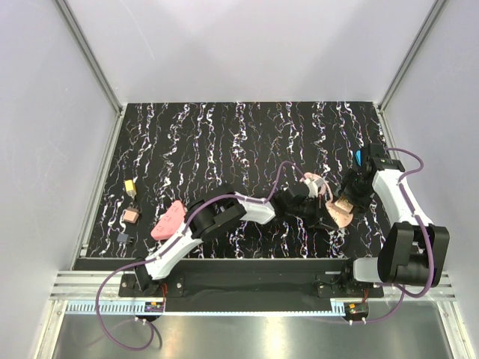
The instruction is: Pull the plug off the socket
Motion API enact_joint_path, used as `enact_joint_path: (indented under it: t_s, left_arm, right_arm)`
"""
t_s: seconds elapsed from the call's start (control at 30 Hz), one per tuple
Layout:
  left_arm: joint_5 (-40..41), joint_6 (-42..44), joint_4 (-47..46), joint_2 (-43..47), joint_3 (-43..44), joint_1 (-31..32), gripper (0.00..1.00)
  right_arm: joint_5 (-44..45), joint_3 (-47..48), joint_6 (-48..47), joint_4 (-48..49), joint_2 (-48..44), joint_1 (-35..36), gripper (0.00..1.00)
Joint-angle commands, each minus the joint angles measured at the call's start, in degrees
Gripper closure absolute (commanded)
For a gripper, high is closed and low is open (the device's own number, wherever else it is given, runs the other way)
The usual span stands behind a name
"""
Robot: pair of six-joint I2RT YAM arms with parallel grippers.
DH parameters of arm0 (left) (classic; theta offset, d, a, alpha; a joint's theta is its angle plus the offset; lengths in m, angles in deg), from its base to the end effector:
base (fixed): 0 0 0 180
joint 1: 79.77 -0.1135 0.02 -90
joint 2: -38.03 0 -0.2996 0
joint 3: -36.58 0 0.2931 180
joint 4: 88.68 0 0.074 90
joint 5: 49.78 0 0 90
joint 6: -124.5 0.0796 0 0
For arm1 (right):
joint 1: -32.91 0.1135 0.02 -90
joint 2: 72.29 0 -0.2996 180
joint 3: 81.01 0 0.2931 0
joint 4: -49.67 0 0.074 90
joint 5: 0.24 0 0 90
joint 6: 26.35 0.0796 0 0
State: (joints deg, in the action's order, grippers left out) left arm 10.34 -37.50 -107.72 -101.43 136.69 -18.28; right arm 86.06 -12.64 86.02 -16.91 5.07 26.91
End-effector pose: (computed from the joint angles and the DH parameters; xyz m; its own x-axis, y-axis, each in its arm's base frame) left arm 0.2556 -0.5536 0.0728 -0.9879 0.0911 -0.1253 0.1468 0.2911 -0.9454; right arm 0.2812 -0.0244 0.2114 -0.8571 0.4720 -0.2067 0.4482 0.8808 0.1526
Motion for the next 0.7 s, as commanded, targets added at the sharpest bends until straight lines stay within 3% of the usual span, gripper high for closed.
enact_joint_path:
  t_s: [0.0, 0.23, 0.67]
  left_arm:
    - [5.54, 4.24, -0.16, 1.03, -3.65, -0.94, 1.00]
    - [6.77, 5.03, -6.59, 2.70, -6.38, -0.59, 1.00]
    - [8.79, 7.15, 0.70, 0.16, 1.00, -0.94, 0.97]
  right_arm:
    - [-2.45, 0.57, 0.39, -1.40, 0.51, 0.55, 1.00]
    - [-3.15, 0.49, 0.04, -1.31, 2.35, 0.55, 1.00]
    - [-3.59, 0.31, -0.05, -1.14, 2.79, 0.64, 1.00]
